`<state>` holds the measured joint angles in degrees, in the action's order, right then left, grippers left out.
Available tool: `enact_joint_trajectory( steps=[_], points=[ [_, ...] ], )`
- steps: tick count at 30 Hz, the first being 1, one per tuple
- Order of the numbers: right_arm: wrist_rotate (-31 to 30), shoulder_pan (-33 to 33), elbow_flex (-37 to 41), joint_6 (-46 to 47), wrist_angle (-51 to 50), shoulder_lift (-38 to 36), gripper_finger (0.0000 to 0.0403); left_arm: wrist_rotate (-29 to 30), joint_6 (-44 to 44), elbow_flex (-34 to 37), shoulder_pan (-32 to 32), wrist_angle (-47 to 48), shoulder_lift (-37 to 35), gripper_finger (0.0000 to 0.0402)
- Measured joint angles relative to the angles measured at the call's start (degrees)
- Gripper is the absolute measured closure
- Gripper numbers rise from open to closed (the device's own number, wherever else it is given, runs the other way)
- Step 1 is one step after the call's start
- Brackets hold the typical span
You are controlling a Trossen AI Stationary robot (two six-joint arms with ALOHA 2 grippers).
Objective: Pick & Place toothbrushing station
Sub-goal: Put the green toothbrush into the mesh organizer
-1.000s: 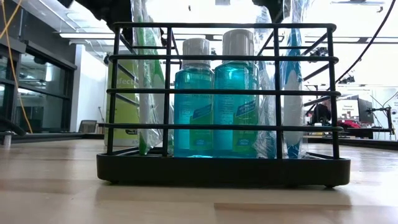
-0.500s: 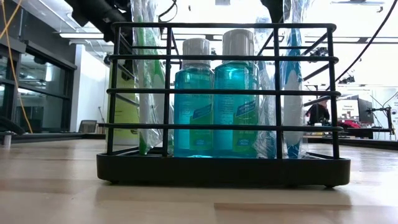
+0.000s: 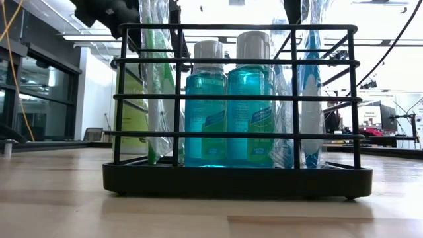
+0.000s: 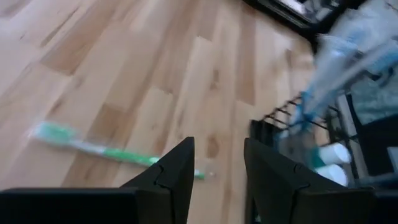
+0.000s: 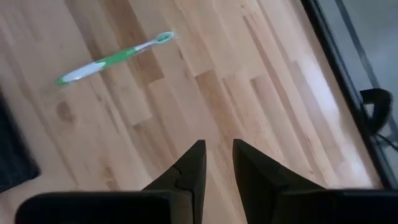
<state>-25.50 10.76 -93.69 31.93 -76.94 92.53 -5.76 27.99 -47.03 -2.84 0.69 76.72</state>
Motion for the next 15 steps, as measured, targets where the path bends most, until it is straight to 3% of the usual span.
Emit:
enact_joint_trajectory(
  steps=[5,15],
  points=[
    [0.1,0.5,0.0,1.2,0.1,0.0,0.0332,2.9,-2.2,0.0,-2.8,-2.3,0.0,0.0266],
    [0.2,2.7,0.0,1.5,1.7,0.0,0.0332,6.0,-2.7,0.0,-1.0,-2.9,0.4,0.0266]
  ],
)
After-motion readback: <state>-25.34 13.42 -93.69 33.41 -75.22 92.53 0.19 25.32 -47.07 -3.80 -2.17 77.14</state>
